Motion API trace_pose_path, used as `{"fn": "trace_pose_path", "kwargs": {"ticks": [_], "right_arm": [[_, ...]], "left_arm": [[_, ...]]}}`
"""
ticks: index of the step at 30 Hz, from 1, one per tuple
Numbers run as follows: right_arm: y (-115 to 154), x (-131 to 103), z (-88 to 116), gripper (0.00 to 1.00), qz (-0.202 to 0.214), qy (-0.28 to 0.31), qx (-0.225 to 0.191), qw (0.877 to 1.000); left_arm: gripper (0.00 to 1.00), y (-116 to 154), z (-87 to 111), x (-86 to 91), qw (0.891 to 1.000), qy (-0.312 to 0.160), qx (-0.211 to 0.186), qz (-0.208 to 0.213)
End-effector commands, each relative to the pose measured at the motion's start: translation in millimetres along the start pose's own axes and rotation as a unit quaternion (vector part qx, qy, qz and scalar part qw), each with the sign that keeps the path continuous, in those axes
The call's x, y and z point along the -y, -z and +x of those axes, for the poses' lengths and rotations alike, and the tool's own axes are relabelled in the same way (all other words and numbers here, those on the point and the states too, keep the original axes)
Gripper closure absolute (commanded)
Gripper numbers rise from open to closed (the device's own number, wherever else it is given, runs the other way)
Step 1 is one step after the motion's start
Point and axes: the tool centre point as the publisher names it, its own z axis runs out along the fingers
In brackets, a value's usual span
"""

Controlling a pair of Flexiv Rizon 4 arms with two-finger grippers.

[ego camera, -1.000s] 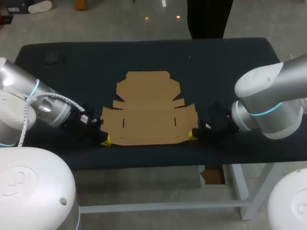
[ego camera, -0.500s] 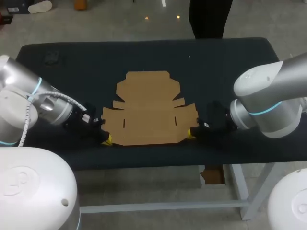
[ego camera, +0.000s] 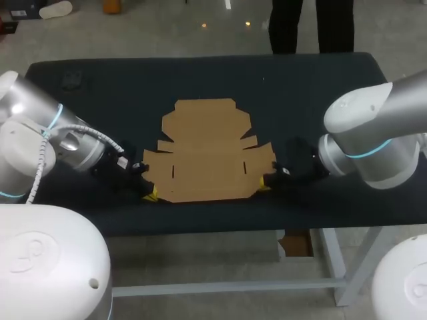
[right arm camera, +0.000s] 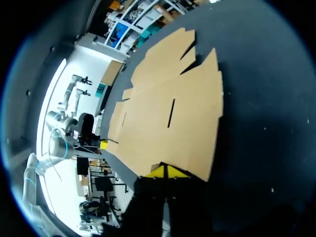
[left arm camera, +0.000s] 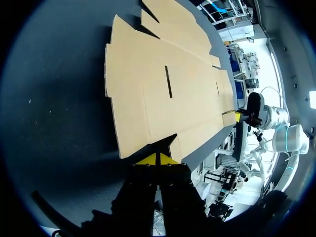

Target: Assemble the packaging by folding the flat box into shape, placing the metal phone stand inside, and closing the box properly

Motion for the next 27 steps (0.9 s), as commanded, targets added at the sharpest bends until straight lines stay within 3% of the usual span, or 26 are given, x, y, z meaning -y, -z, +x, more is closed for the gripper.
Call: {"fn": "trace_pose_path", "kwargs": {"ticks": [1,27], "right_arm": [[-1.0,0.0,3.1,1.00,0.003,0.002,0.004,1.000],[-3.5,-3.5,5.5,1.00,0.034,0.005,0.035,0.999]], "left_arm": [[1.00,-0.3,3.4,0.9,1.000,0.001,0.006,-0.003],[1.00,-8.2,25.7,5.8,0.998,-0.013,0.063,-0.009]]}}
